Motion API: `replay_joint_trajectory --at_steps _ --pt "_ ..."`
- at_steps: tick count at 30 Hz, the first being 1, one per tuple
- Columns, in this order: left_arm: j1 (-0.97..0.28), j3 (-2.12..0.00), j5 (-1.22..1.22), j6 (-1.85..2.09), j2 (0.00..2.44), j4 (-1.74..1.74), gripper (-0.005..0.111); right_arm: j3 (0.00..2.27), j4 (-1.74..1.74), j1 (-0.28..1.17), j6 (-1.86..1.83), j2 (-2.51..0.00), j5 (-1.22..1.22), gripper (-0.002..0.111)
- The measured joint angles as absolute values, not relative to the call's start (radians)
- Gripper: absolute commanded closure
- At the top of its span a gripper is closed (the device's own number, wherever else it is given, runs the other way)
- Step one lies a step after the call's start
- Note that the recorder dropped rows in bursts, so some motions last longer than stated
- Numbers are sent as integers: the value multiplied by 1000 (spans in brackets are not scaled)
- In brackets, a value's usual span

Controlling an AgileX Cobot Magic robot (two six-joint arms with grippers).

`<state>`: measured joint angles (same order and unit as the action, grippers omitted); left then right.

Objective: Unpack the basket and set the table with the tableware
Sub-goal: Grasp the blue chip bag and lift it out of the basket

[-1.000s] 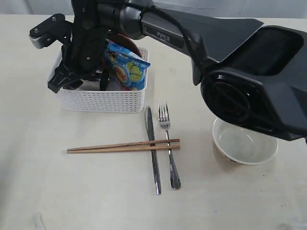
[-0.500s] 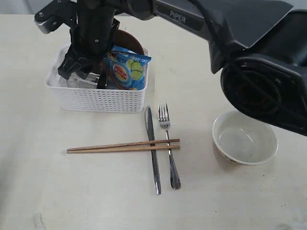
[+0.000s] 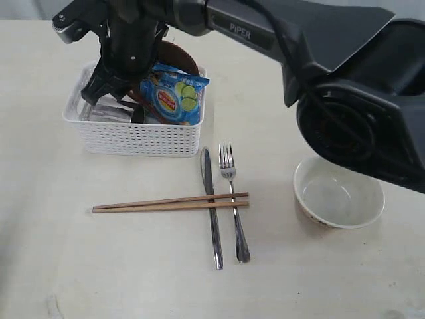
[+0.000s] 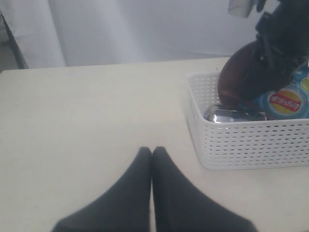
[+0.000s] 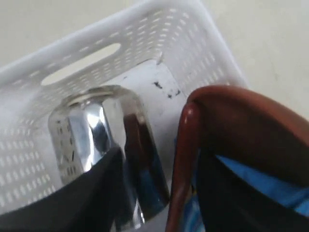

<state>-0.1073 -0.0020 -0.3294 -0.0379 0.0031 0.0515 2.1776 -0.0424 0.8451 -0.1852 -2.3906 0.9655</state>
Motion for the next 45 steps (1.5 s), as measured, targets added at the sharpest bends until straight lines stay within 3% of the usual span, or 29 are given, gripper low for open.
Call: replay_joint_trajectory --at_steps 9,12,15,16,24,28,29,41,43,45 --pt "-107 -2 -329 -38 3 52 107 2178 -117 845 0 -2453 856 65" --pt "-107 -2 -329 -38 3 52 107 2178 -121 845 15 -2460 856 81" --pt "-107 -2 -329 -38 3 52 107 2178 -129 845 17 -2462 859 108" --pt "-107 -2 -329 -38 3 52 107 2178 -129 845 0 -2462 869 109" --pt "-107 -2 -329 -38 3 52 107 2178 -121 845 -72 -2400 969 104" --pt "-107 -2 -329 -38 3 52 107 2178 -95 845 -125 -2295 1077 54" --pt "-107 -2 -329 -38 3 52 107 2178 -107 843 -130 -2280 1114 50" --pt "-107 -2 -329 -38 3 52 107 2178 -241 832 -179 -2345 1177 52" --pt "-107 -2 -329 -38 3 52 107 2178 -256 832 -181 -2364 1161 55" --pt "-107 -2 -329 -38 3 52 107 2178 -276 832 -179 -2378 1147 66"
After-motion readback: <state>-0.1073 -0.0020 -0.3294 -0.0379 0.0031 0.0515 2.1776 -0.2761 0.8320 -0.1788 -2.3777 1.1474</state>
